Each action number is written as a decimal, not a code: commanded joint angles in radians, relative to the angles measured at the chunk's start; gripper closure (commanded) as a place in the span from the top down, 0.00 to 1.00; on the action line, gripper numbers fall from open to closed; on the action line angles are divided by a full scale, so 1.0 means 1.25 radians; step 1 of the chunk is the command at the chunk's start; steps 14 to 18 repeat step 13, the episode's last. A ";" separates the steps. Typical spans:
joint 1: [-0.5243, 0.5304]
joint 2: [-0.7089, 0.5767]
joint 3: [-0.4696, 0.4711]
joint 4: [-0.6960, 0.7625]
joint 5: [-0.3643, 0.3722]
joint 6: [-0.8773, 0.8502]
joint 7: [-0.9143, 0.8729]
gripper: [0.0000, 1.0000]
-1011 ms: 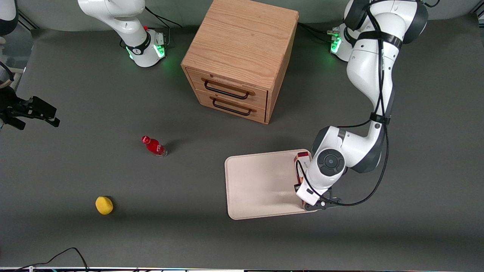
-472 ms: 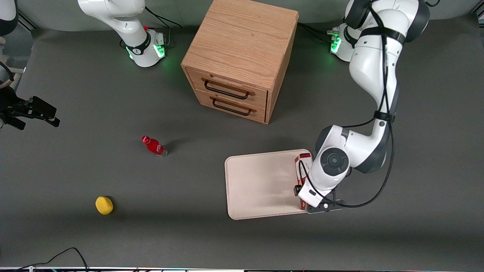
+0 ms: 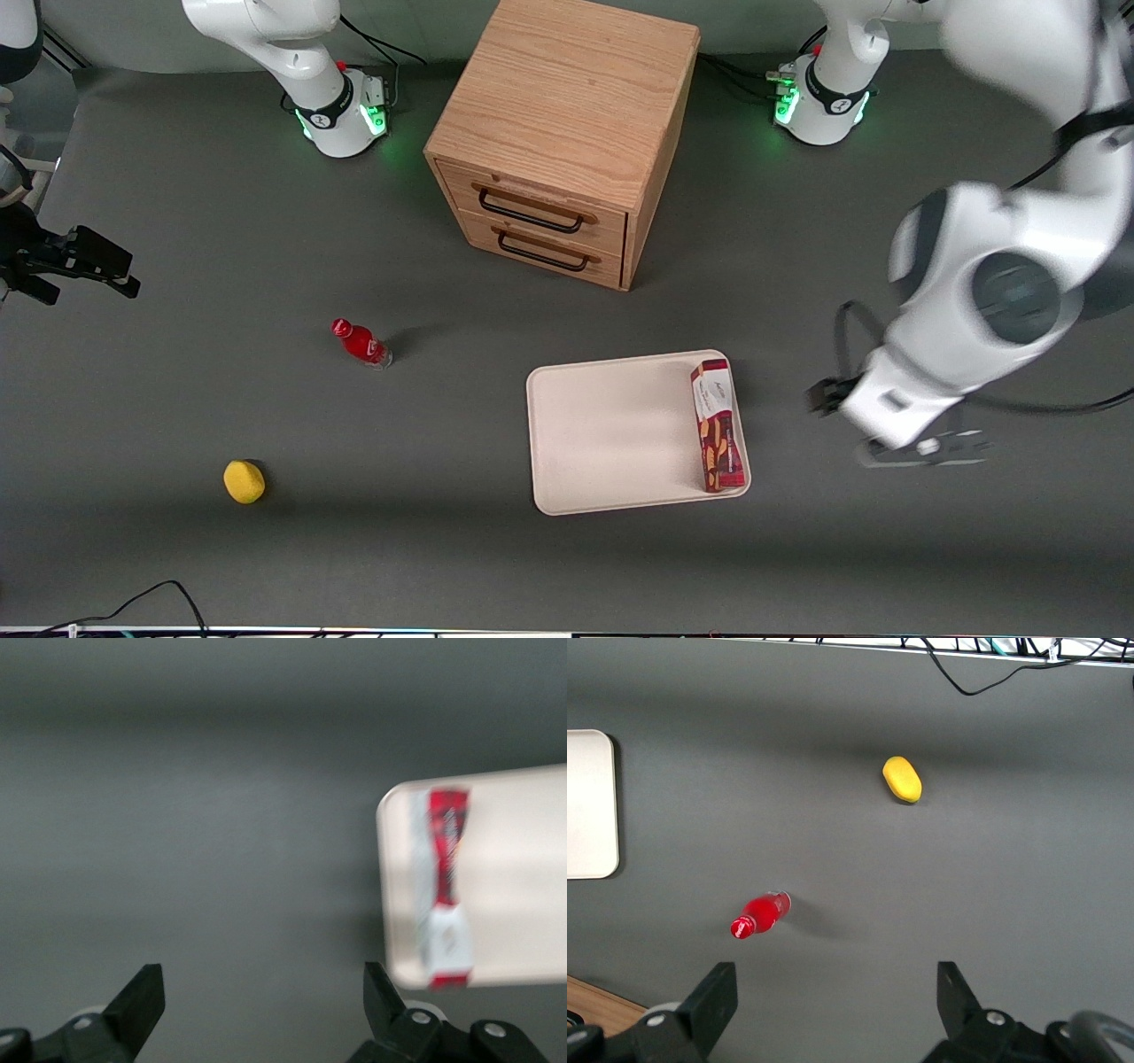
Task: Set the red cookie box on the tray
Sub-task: 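Lower the box onto the tray, open and withdraw the left gripper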
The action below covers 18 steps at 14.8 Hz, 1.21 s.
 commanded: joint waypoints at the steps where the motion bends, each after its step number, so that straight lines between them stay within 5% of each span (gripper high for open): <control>1: 0.045 -0.144 -0.006 -0.139 -0.010 -0.038 0.114 1.00; 7: 0.076 -0.375 -0.001 -0.311 -0.019 -0.074 0.158 1.00; 18: 0.084 -0.426 -0.001 -0.299 -0.045 -0.158 0.249 1.00</control>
